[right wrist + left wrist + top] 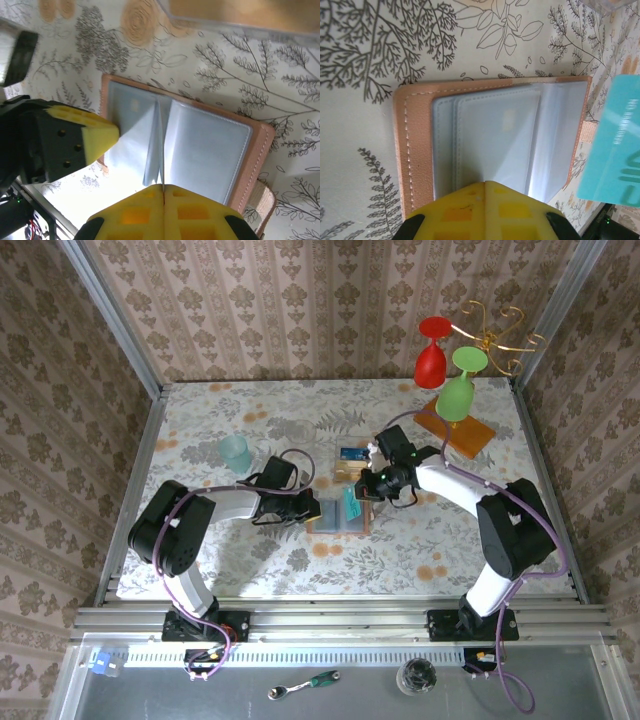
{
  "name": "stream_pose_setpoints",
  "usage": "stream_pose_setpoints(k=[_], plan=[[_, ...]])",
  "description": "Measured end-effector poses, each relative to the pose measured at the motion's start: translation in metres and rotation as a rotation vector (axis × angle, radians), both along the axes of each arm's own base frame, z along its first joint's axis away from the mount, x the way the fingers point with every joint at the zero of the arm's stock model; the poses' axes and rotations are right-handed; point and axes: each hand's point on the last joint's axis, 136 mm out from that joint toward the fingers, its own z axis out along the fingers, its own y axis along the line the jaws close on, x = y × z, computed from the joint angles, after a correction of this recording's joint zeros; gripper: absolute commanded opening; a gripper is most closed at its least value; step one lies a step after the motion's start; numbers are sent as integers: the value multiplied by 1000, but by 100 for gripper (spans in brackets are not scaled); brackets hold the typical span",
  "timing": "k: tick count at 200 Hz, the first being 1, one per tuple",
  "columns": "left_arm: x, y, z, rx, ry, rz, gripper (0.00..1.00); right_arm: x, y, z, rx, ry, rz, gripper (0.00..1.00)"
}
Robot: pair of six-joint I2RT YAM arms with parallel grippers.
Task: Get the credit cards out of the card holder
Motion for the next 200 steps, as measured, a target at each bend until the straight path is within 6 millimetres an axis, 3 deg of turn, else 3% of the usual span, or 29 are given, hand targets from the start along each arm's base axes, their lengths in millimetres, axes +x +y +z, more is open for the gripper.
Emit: stream_pose_setpoints(k=[35, 87, 153, 200], plan=[[0, 0, 0, 0, -3, -3, 9, 11, 2, 19, -56, -83, 146, 0], [0, 0, 1, 0, -5, -2, 10, 27, -8, 19, -225, -166, 371, 0], [3, -1, 15, -17, -40, 2, 12, 49, -17, 34, -389, -345, 724, 0], [4, 0, 18, -17, -52, 7, 14, 73, -22, 41, -486, -426, 880, 0]])
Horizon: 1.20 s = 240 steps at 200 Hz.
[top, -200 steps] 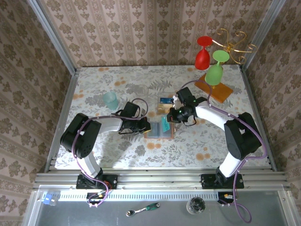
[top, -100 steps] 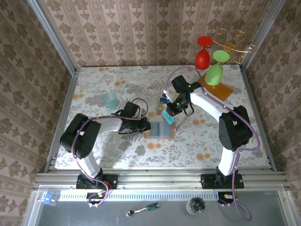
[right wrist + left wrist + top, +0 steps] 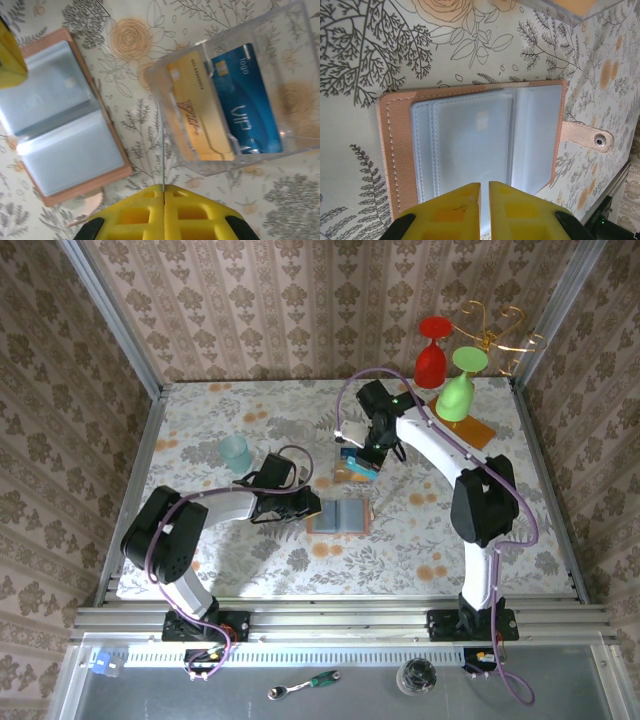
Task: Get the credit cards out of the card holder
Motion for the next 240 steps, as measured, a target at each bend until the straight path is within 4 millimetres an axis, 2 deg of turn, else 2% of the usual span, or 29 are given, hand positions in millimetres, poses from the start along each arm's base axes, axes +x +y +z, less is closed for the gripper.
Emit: stream_pose_setpoints(k=[41, 132, 179, 240], plan=[[0, 2, 6, -4, -17, 5, 16, 26, -1, 8, -37, -40, 59, 0], [5, 10, 6, 1, -9, 30, 17, 76, 4, 18, -44, -87, 99, 0], [7, 15, 4, 6, -2, 44, 17, 86, 7, 15, -46, -102, 118, 0], [10, 18, 4, 6, -2, 54, 17, 90, 4, -6, -83, -79, 132, 0]])
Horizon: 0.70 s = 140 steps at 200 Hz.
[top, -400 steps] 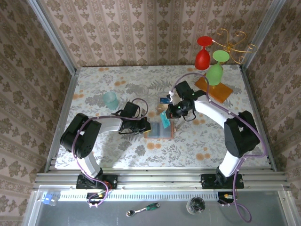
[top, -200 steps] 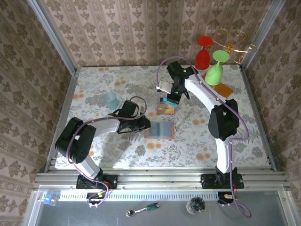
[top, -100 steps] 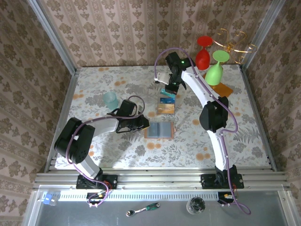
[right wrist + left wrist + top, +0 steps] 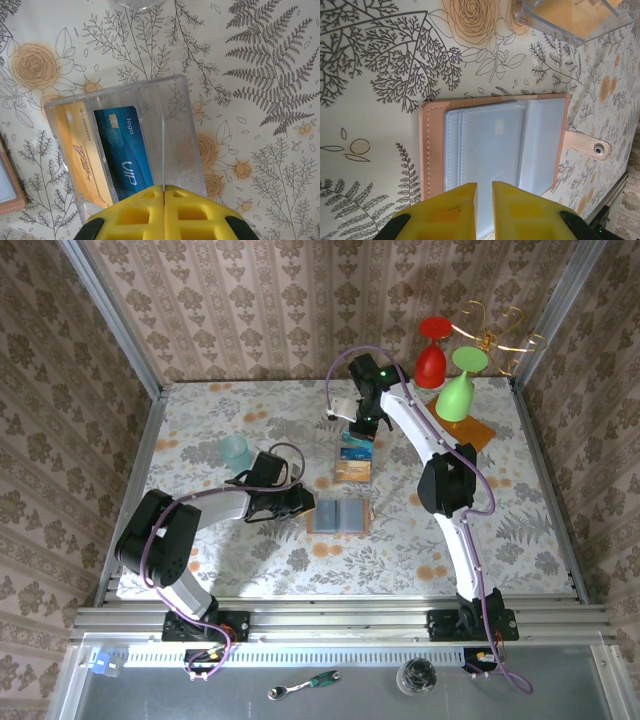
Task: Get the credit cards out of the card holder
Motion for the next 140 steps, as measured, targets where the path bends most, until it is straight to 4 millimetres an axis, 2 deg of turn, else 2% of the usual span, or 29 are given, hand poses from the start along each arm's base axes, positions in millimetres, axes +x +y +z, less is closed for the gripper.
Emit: stream_pose_setpoints(k=[80, 140], plan=[[1, 1, -1, 2, 4, 3, 18, 1, 0, 0, -5, -6, 13, 0], [0, 1, -4, 5, 10, 3, 18, 9, 2, 9, 10, -46, 12, 0]])
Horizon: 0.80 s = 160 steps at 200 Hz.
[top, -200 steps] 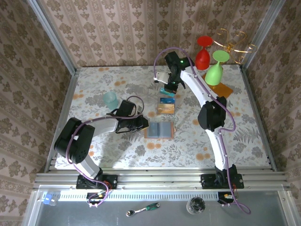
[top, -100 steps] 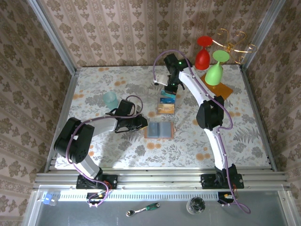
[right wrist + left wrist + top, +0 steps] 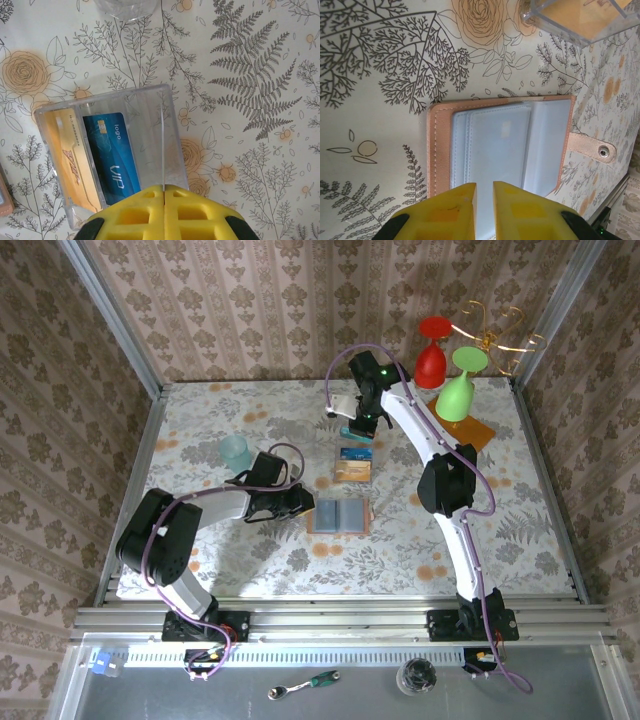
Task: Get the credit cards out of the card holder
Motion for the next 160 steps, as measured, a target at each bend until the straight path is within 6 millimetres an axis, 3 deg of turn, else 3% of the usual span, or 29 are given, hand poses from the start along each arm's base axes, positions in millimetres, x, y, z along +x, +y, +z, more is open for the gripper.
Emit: stream_pose_setpoints(k=[45, 113, 160], plan=[[0, 0, 0, 0, 0, 0, 18, 3, -1, 0, 2, -9, 0, 0], [0, 1, -3, 4, 7, 1, 18, 2, 0, -33, -22, 52, 21, 0], [1, 2, -3, 4, 7, 6, 18, -7, 2, -35, -8, 92, 45, 0]])
